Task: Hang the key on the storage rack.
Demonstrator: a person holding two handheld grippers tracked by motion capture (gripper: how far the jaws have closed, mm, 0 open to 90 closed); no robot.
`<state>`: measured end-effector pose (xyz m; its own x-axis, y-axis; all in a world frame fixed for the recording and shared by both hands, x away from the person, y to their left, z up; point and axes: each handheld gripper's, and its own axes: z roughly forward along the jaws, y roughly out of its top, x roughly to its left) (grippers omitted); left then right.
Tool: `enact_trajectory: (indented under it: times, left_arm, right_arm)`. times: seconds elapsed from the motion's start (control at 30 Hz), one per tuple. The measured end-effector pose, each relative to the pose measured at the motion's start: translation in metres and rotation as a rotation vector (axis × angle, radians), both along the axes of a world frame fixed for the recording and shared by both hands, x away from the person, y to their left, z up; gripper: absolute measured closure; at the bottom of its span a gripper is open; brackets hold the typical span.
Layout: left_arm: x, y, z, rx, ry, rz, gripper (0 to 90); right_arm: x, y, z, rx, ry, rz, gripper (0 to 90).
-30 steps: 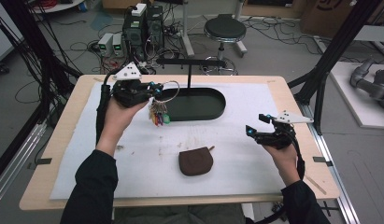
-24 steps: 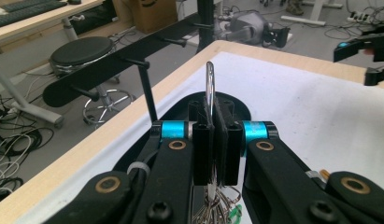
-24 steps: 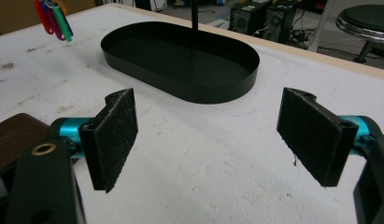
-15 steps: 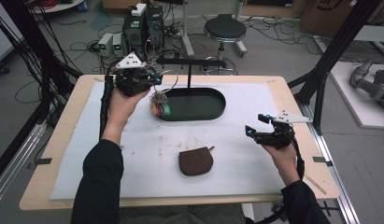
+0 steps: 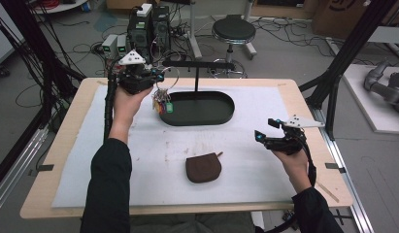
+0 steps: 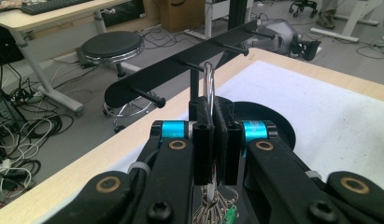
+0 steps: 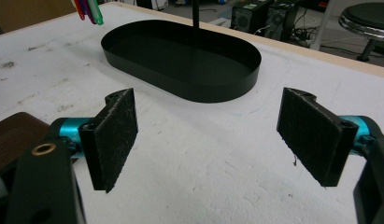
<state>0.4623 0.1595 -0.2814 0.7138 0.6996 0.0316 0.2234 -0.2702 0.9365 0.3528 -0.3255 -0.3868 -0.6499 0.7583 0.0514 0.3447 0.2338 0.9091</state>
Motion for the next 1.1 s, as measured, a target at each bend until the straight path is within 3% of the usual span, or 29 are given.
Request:
enact_trajectory:
  times: [0.27, 0.53, 0.6, 0.9, 1.0, 1.1]
  left_arm:
    - [0.008, -0.005, 0.001, 0.023, 0.001, 0.010, 86.6]
    - [0.019, -0.007, -0.008, 0.028, 0.021, 0.043, 86.6]
    - [0.023, -0.007, -0.010, 0.014, 0.027, 0.059, 86.5]
    - [0.030, -0.005, -0.017, 0.022, 0.039, 0.087, 86.5]
    - [0.033, -0.005, -0.021, -0.012, 0.045, 0.087, 86.5]
    - [0.035, -0.005, -0.022, -0.008, 0.042, 0.089, 86.5]
  right_arm:
    - [0.000, 0.000, 0.000, 0.001, -0.002, 0.000, 20.8]
    - [0.001, 0.000, 0.000, 0.000, -0.002, 0.000, 20.8]
    - [0.001, 0.000, -0.001, -0.002, -0.001, 0.001, 20.8]
    - [0.001, 0.001, -0.001, -0.006, 0.000, 0.005, 20.8]
    - [0.002, 0.002, -0.001, -0.010, 0.000, 0.007, 20.8]
    - [0.002, 0.003, -0.002, -0.015, 0.002, 0.012, 20.8]
